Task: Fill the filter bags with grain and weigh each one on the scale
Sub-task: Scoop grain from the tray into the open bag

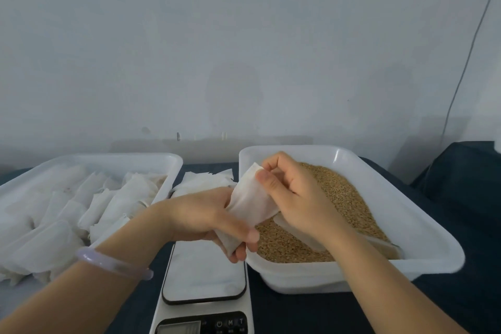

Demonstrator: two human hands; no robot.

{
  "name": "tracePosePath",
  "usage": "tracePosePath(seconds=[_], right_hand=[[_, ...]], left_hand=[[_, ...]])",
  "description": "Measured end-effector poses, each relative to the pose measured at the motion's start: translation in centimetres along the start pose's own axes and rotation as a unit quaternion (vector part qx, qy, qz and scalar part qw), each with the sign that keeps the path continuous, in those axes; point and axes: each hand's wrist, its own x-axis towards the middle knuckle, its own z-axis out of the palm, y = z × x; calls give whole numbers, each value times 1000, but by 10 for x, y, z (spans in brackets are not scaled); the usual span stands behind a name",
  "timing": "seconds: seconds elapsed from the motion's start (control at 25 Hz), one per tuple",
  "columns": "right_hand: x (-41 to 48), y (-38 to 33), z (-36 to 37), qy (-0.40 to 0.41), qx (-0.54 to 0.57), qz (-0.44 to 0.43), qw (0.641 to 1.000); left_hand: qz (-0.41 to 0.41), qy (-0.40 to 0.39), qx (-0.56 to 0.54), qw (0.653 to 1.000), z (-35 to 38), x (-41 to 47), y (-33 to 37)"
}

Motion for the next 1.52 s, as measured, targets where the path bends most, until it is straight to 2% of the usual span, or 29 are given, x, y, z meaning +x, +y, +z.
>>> tracePosePath(seconds=[0.08, 0.16, 0.2, 0.28, 0.32, 0.36, 0.4, 0.6, 0.68, 0.76, 0.84, 0.92, 1.08, 1.16, 1.2, 1.28, 1.52], right_hand=[[1, 5, -24, 29, -26, 14, 999], [2, 20, -55, 19, -104, 90, 990], [0, 32, -71, -26, -187, 150, 971], [-14, 60, -98, -163, -332, 277, 887], [-23, 71, -105, -211, -358, 322, 851], [-31, 80, -108, -231, -360, 350, 833], [-37, 86, -108, -229, -354, 362, 831], [-39, 93, -105, -195, -384, 315, 846], [-36, 90, -112, -151, -392, 268, 867], [-32, 89, -121, -93, -446, 209, 866], [-28, 90, -131, -47, -538, 167, 825], [-24, 91, -142, -23, -600, 153, 785], [-22, 92, -160, -23, -689, 171, 704], [-22, 93, -161, -28, -715, 161, 680], [-22, 94, -158, -33, -717, 152, 679], [-22, 96, -146, -50, -699, 141, 700], [-29, 108, -123, -68, -527, 245, 811]], left_hand=[[-21, 16, 27, 999, 8, 11, 6], [-7, 81, 8, 997, 14, 21, 4], [10, 120, -13, 993, 16, 25, 1], [41, 190, -51, 980, 20, 35, -3], [53, 214, -68, 973, 21, 40, -4], [67, 231, -86, 967, 22, 46, -5], [79, 245, -101, 961, 24, 52, -4], [68, 338, -97, 934, 24, 77, -4], [49, 388, -24, 920, 25, 81, -9], [29, 421, 109, 900, 30, 83, -14], [39, 437, 181, 880, 35, 84, -18], [53, 448, 203, 869, 35, 86, -23], [56, 454, 205, 865, 34, 87, -28], [66, 464, 174, 866, 34, 87, -30], [68, 471, 157, 865, 34, 87, -30], [67, 482, 139, 863, 34, 88, -30], [84, 496, 199, 841, 40, 89, -34]])
